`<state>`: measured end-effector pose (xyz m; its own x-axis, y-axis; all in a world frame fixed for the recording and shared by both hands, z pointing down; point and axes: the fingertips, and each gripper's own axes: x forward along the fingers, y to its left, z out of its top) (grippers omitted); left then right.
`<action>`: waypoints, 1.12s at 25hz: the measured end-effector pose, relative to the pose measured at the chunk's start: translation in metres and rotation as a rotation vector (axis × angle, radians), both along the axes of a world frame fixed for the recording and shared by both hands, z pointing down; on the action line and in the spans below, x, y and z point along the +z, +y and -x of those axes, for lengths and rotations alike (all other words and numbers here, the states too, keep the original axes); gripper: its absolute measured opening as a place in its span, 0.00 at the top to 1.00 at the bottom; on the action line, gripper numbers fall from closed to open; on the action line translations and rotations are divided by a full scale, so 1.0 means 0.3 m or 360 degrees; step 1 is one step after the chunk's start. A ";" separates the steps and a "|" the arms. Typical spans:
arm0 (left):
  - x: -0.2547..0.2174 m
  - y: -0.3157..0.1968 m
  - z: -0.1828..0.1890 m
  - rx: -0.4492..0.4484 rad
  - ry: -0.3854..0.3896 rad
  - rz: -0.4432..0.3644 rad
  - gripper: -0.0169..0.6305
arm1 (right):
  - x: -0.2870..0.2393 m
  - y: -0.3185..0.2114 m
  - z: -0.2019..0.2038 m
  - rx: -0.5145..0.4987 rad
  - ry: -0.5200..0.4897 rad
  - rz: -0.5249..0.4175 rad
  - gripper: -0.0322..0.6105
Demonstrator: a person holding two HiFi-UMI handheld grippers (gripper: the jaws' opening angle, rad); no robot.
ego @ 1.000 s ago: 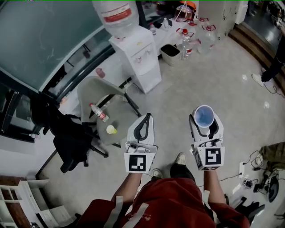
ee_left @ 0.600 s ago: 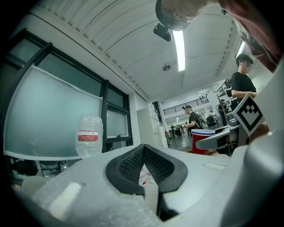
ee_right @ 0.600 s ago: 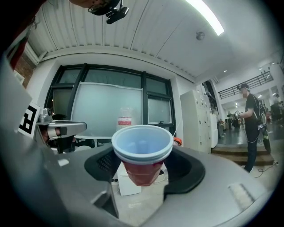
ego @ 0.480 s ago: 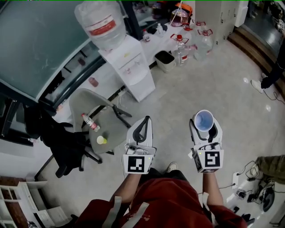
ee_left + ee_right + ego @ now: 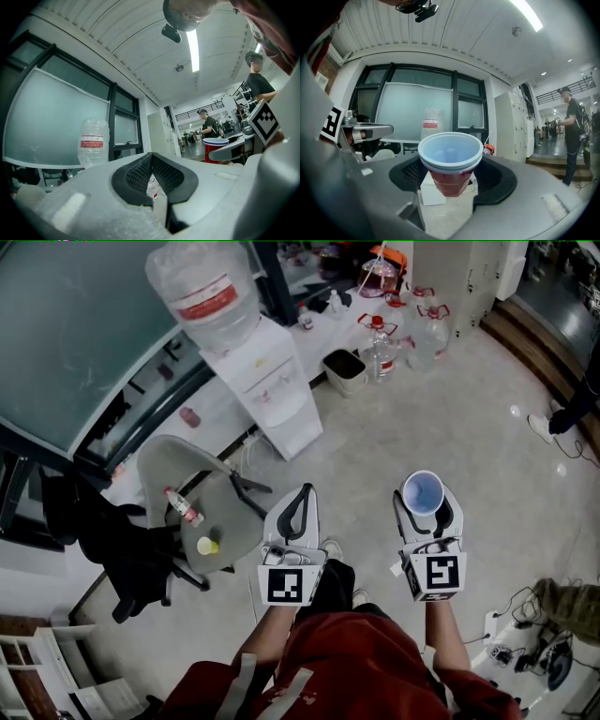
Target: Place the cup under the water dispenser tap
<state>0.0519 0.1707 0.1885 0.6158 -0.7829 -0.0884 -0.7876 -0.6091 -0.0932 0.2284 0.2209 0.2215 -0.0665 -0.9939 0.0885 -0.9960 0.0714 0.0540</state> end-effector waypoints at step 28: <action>0.149 -0.860 0.396 -0.0307 0.0106 0.0079 0.98 | 0.118 -0.967 0.439 -0.0372 0.0122 0.0139 0.49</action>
